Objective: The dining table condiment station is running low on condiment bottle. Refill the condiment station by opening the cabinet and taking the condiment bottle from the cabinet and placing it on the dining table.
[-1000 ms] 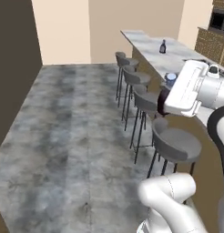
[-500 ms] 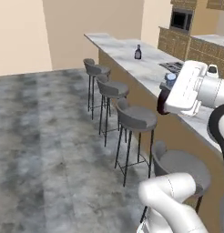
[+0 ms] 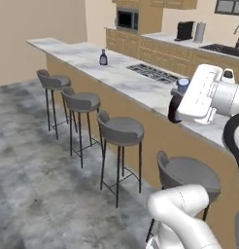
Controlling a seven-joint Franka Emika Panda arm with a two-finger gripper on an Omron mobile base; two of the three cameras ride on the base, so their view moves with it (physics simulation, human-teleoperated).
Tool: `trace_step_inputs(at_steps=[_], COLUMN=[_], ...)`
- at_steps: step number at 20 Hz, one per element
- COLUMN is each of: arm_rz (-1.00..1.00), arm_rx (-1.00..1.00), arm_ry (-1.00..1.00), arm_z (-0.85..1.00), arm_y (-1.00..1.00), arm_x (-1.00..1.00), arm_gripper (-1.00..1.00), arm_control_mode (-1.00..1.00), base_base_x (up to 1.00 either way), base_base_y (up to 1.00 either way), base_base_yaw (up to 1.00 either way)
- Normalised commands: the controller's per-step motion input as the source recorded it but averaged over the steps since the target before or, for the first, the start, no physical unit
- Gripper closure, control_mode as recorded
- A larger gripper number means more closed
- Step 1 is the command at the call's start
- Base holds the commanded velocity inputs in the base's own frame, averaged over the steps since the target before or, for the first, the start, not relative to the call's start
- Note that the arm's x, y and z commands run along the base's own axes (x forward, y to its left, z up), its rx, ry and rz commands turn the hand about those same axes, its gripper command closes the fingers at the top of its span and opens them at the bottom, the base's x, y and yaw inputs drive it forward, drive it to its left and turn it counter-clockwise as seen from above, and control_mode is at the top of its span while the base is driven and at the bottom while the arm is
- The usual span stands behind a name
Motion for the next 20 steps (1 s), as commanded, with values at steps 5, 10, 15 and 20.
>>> trace_step_inputs(at_steps=[5,10,15,20], arm_rz=[0.0,0.0,0.0,0.0], arm_rx=[0.0,0.0,0.0,0.0], arm_ry=[0.0,0.0,0.0,0.0], arm_z=[0.0,0.0,0.0,0.0], arm_y=[0.0,0.0,0.0,0.0], arm_x=[0.0,0.0,0.0,0.0], arm_gripper=[1.0,1.0,1.0,1.0], arm_control_mode=[1.0,1.0,1.0,1.0], base_base_x=[0.07,0.33,1.0,1.0], base_base_y=[1.0,1.0,1.0,0.96], base_base_yaw=[-0.13,-0.06,-0.49,-0.57])
